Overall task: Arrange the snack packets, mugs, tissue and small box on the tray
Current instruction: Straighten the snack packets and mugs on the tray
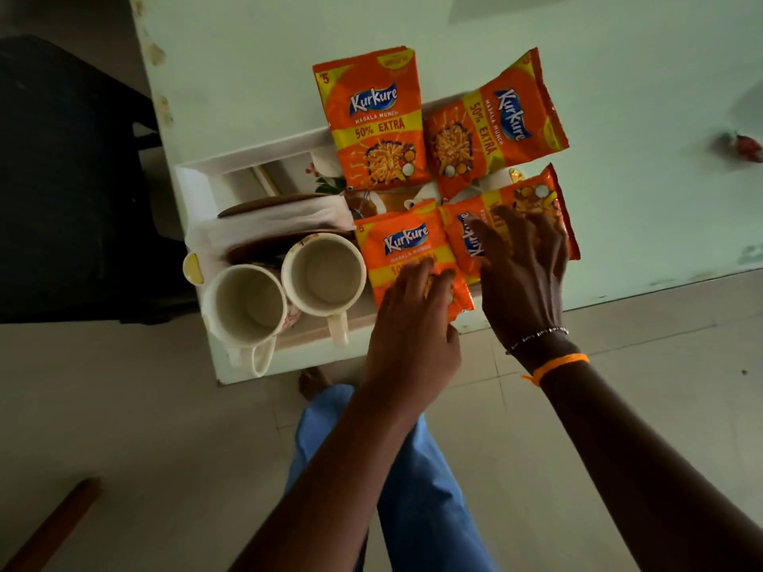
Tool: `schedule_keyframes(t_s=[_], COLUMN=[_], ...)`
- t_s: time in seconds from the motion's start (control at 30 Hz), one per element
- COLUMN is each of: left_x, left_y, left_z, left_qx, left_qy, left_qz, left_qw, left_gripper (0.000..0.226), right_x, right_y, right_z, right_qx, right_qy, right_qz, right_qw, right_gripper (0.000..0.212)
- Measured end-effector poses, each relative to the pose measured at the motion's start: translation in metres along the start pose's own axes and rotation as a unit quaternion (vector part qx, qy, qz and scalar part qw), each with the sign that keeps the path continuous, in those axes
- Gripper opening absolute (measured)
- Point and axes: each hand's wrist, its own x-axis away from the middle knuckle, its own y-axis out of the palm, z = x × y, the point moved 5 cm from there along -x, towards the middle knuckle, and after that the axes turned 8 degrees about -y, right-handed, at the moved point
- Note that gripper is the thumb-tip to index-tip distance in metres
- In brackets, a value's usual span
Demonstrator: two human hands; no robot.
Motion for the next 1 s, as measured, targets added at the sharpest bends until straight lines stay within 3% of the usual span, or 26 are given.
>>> schedule_keyframes(t_s=[0.1,0.2,0.27,0.33,0.43,0.5,0.57,0.67,0.73,0.87,1.0], left_x=[0.029,0.055,0.071,0.085,0.096,0.091,0.08,0.065,0.062,0.06,0.064], left_y=[-0.011,0.006,0.022,0.026,0.008,-0.007,-0.02,-0.036,-0.041,-0.04,-0.039], left_z=[-0.006,-0.045,-0.082,-0.116,-0.164,-0.184,-0.196,-0.203,-0.209,-0.217,-0.216], left_qx=[0.094,0.204,0.354,0.496,0.628,0.677,0.685,0.575,0.508,0.438,0.438], left_qy=[0.005,-0.125,-0.302,-0.439,-0.476,-0.445,-0.406,-0.387,-0.381,-0.352,-0.343], left_qz=[-0.003,-0.09,-0.123,-0.073,0.076,0.117,0.114,0.089,0.096,0.131,0.171], left_qw=[0.996,0.967,0.876,0.746,0.61,0.575,0.593,0.715,0.766,0.817,0.813], left_gripper=[0.019,0.022,0.028,0.026,0.022,0.019,0.02,0.023,0.028,0.03,0.032], right_x=[0.023,0.048,0.063,0.072,0.072,0.066,0.056,0.046,0.044,0.042,0.041], right_y=[-0.004,0.002,0.011,0.022,0.037,0.043,0.045,0.049,0.053,0.052,0.05], right_z=[0.004,0.007,0.007,0.012,0.021,0.026,0.03,0.031,0.033,0.04,0.045], right_qx=[-0.069,-0.138,-0.191,-0.264,-0.389,-0.457,-0.474,-0.506,-0.53,-0.538,-0.537], right_qy=[0.107,0.193,0.254,0.331,0.438,0.464,0.46,0.472,0.493,0.507,0.517], right_qz=[0.056,0.092,0.111,0.135,0.141,0.151,0.155,0.143,0.139,0.134,0.126], right_qw=[0.99,0.967,0.942,0.896,0.798,0.744,0.734,0.708,0.676,0.66,0.654], right_gripper=[0.031,0.028,0.029,0.029,0.033,0.035,0.037,0.034,0.035,0.039,0.04])
